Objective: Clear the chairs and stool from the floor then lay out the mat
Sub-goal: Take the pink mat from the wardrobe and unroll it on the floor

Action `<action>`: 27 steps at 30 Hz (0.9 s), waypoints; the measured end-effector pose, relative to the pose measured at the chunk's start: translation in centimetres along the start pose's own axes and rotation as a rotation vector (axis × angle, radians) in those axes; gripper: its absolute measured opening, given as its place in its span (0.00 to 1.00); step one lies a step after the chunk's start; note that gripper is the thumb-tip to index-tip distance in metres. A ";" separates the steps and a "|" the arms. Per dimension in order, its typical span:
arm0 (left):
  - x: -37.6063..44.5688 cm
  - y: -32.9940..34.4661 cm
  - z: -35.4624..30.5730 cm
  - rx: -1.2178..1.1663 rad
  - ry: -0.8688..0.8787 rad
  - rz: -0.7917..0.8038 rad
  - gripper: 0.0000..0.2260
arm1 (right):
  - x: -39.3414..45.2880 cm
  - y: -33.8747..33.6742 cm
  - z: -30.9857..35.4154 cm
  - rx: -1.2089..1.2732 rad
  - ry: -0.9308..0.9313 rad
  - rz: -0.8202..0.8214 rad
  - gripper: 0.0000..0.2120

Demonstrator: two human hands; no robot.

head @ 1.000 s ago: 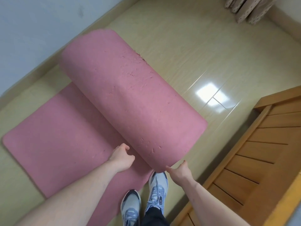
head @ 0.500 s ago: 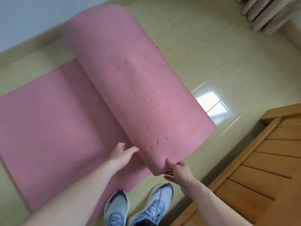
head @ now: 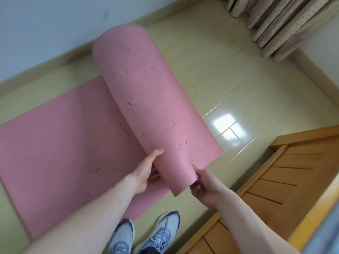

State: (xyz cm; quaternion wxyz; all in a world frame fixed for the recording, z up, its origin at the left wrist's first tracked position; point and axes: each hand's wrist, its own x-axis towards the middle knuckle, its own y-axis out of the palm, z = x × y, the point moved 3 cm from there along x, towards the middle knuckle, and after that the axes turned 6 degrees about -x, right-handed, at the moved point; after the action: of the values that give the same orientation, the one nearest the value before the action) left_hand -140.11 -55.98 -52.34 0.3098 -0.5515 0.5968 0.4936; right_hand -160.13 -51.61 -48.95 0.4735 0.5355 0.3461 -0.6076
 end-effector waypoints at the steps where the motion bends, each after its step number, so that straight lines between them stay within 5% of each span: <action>1: -0.9 0.3 -1.0 0.024 0.010 -0.023 0.25 | -1.0 0.3 0.5 -0.005 -0.003 -0.018 0.09; 5: -4.2 1.3 -4.2 0.049 0.062 -0.298 0.34 | -5.4 0.8 2.5 -0.128 -0.094 -0.211 0.15; 8: -6.9 2.6 -6.5 0.151 0.107 -0.469 0.36 | -8.9 0.1 4.3 -0.715 -0.343 -0.380 0.29; 11: -8.6 4.4 -8.7 0.252 0.097 -0.512 0.46 | -11.1 1.0 5.5 -1.242 -0.568 -0.254 0.43; 15: -8.5 8.1 -11.6 0.335 0.064 -0.512 0.51 | -11.3 1.5 8.2 -1.314 -0.644 -0.226 0.56; 21: -6.0 13.7 -14.9 0.339 0.157 -0.450 0.47 | -10.4 -1.4 14.9 -1.225 -0.892 -0.416 0.37; 27: -3.9 18.0 -16.1 0.271 0.268 -0.375 0.35 | -9.6 -8.0 23.1 -0.886 -0.724 -0.344 0.26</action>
State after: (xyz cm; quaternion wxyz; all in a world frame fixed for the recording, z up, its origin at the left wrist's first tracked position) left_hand -153.90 -71.34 -39.15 0.3850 -0.6664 0.5805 0.2658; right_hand -175.34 -68.54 -35.96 0.6346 -0.0179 0.4648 -0.6172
